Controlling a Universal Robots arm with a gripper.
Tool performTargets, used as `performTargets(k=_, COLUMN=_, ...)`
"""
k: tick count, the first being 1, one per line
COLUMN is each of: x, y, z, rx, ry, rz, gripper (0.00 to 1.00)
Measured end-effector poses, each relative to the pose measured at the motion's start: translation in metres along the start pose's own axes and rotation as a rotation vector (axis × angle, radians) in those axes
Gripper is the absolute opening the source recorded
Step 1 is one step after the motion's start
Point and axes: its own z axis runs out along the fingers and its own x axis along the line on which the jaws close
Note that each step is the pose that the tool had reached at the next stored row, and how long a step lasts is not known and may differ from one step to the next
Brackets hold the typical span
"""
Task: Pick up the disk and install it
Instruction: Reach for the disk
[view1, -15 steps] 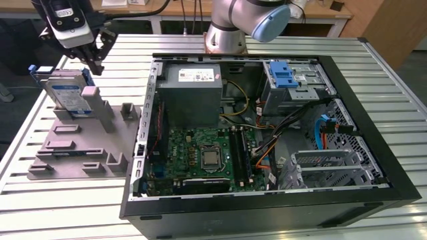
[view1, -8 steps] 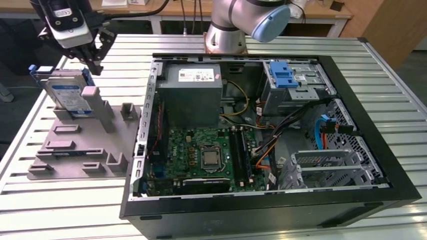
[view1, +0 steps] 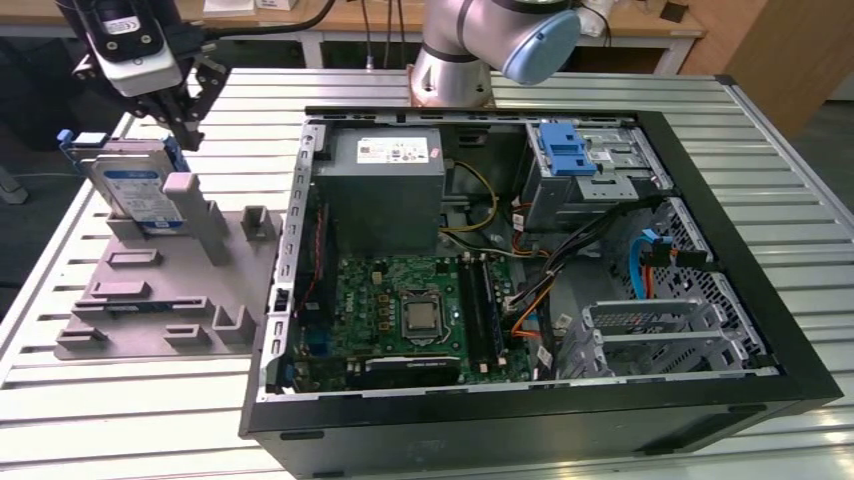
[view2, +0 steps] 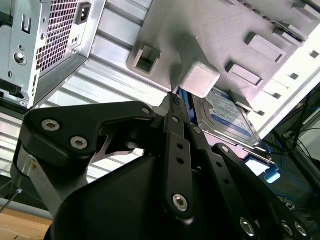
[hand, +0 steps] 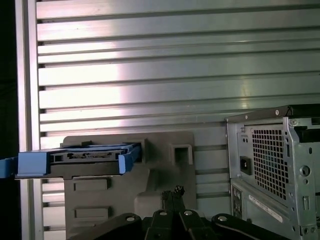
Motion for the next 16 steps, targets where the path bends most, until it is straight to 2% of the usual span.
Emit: performTargets(k=16, x=0.0035, y=-0.0003, z=0.0001, rx=0.0, ry=0.0, rz=0.0, gripper=0.11)
